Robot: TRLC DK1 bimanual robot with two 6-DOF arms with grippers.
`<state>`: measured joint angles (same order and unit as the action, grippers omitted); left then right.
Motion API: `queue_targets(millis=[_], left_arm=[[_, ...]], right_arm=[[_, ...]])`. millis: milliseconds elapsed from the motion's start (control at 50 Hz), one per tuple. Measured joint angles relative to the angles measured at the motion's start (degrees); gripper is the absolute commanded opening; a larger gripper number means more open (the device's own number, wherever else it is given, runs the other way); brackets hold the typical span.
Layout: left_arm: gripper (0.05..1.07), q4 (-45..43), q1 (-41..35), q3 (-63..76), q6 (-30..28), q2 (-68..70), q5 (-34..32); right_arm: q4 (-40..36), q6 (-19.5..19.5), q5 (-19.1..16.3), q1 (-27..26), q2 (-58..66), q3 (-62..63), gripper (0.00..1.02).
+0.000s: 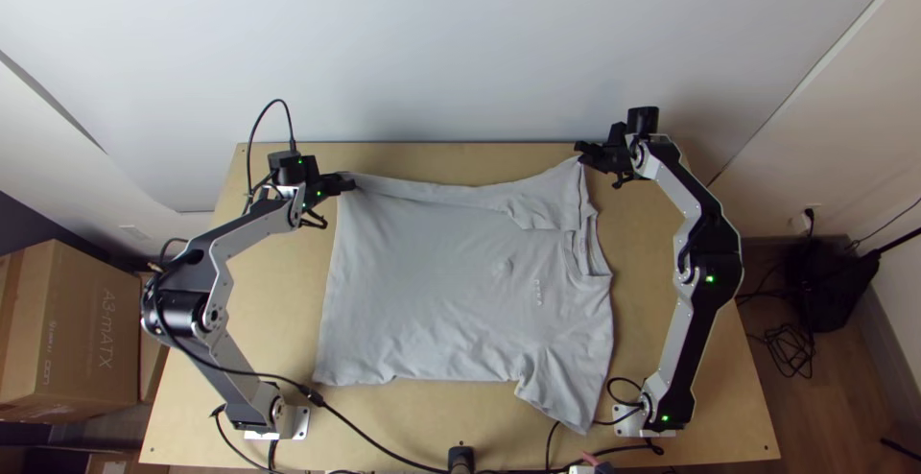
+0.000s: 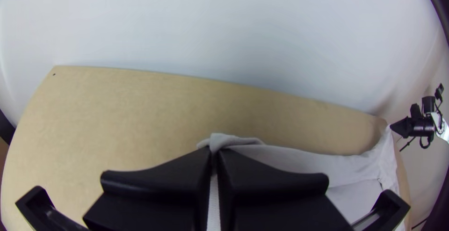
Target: Fold the t-shirt
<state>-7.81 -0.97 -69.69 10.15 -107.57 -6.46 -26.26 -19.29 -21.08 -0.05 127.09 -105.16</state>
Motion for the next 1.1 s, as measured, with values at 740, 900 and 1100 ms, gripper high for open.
queue_targets(millis=[740,900,1100], left_arm=[[0.07,19.37,2.67,-21.7,5.33,-9.9,-2.6],[0.07,19.39,2.75,-19.15,5.66,-7.61,-3.02],[0.07,19.06,2.97,-12.94,5.99,-5.42,-3.02]], right_arm=[[-27.54,-3.63,0.24,-0.52,11.47,-23.69,0.02],[-28.39,-3.61,0.24,-0.44,7.41,-17.94,0.02],[-28.35,-3.37,0.24,0.07,1.27,-10.34,0.02]])
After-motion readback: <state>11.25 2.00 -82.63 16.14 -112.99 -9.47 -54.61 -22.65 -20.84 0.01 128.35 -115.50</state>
